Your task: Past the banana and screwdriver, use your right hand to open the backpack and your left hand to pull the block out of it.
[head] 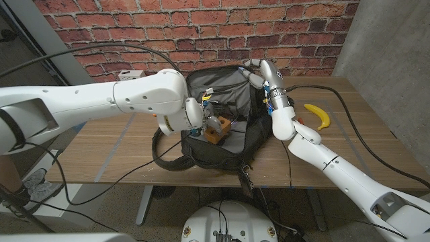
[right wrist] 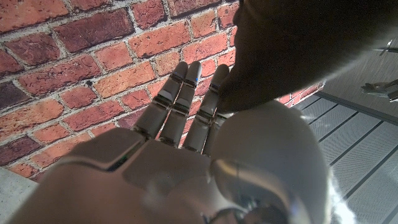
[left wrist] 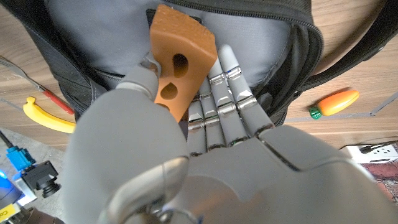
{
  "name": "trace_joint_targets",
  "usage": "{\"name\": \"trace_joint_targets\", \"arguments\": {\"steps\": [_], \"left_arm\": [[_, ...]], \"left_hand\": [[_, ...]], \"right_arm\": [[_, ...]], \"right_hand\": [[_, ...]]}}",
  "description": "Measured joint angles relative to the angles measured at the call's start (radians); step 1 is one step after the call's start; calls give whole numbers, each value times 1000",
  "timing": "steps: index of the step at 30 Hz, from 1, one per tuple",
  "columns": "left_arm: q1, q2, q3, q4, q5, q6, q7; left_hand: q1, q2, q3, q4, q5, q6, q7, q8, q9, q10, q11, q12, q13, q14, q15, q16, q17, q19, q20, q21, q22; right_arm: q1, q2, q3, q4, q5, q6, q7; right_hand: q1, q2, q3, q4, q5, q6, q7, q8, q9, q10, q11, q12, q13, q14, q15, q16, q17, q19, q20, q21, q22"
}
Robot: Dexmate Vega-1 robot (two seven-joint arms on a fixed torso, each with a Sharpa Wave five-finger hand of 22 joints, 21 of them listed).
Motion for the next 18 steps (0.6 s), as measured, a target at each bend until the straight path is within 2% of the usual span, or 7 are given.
{"name": "trace_joint_targets", "arguments": {"steps": [12,18], "left_arm": [[84,64,-108,-71,71,0,-87],[157,103,-199,-112,92,0,-120]], "left_hand": [[0,0,-4,4,3,9,-2,0,0,0,0,0,7,0,0,0,9,0,0,15,0],[0,0,-4,4,3,12,-5,7,0,0,0,5,9,0,0,0,14,-5,-5,20,0]], "right_arm": [[11,4,-13,-12,-11,-33,3],[22,7,-21,-13,-17,-49,10]], "right_hand": [[7,4,0,0,-1,0,0,-4,0,0,0,-8,0,0,0,-8,5,0,0,0,0],[6,5,0,0,-2,0,0,0,-1,0,0,-8,0,0,0,-8,5,0,0,0,0]]}}
